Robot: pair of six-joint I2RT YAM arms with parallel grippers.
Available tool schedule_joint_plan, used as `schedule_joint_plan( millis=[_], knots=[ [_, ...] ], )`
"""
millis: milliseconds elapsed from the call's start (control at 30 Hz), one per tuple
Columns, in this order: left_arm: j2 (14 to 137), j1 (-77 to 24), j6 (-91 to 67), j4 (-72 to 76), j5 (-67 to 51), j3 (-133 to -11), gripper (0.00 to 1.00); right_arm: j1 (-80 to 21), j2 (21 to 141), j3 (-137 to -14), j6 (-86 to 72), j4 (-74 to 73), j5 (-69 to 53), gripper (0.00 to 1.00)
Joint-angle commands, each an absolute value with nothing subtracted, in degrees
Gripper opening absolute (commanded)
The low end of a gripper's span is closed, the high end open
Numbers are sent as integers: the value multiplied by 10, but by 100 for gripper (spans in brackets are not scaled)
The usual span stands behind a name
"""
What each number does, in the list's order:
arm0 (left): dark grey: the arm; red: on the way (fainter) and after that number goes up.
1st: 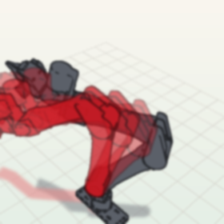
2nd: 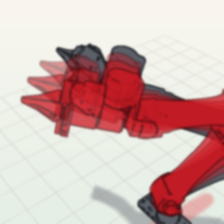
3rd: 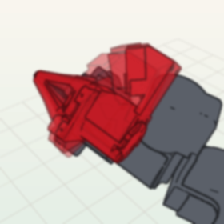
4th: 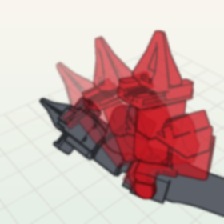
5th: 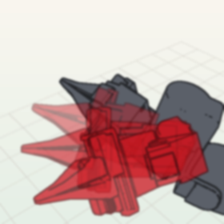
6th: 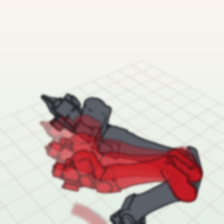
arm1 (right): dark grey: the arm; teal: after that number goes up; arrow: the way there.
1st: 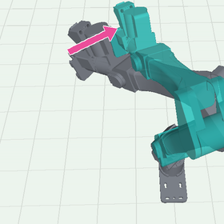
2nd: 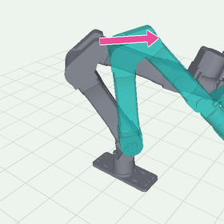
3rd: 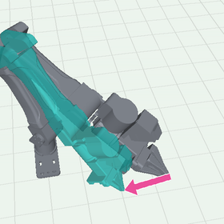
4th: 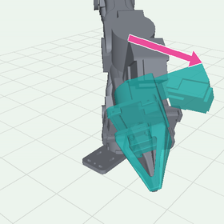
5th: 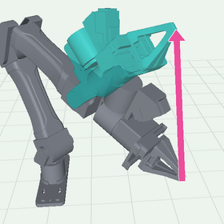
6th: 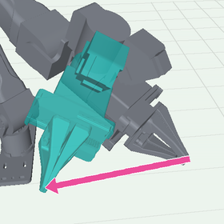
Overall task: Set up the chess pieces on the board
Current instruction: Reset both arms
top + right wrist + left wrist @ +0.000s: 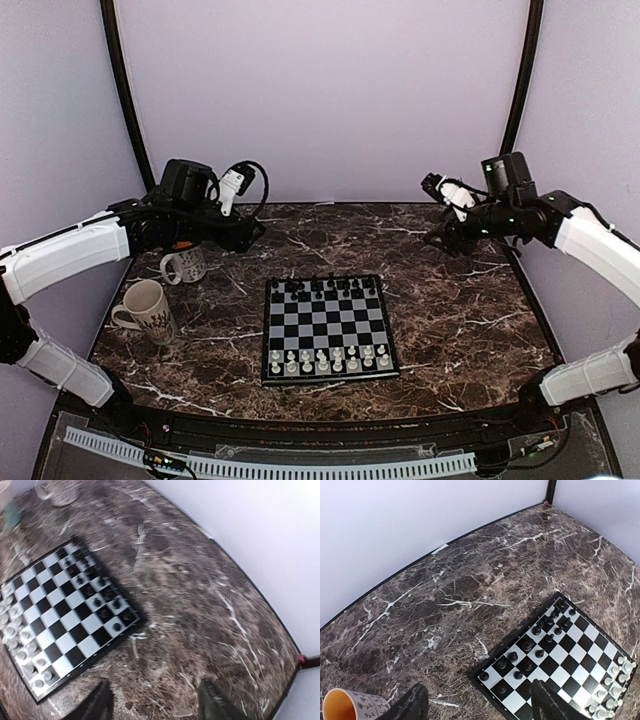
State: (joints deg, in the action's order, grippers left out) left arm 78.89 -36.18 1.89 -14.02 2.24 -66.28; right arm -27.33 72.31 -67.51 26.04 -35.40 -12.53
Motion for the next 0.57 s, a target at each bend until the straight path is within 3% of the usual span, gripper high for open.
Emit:
schedule_joint_plan(
  millis=[0, 33, 100, 267, 433, 533],
  knots=[
    [739, -362, 23, -149, 118, -668, 81, -237, 637, -605, 163, -177, 30, 90],
    [729, -362, 20, -143, 136, -665, 85, -230, 620, -592, 139, -149, 73, 100],
    [707, -361, 8, -123, 171, -654, 98, -217, 609, -584, 102, -130, 120, 100],
    [658, -361, 4, -58, 216, -615, 99, -210, 603, -589, 30, -114, 207, 100],
    [647, -361, 16, -51, 229, -607, 99, -177, 589, -583, 25, -123, 117, 96],
    [646, -361, 13, -57, 233, -605, 99, -150, 570, -572, 15, -122, 41, 100]
  ],
)
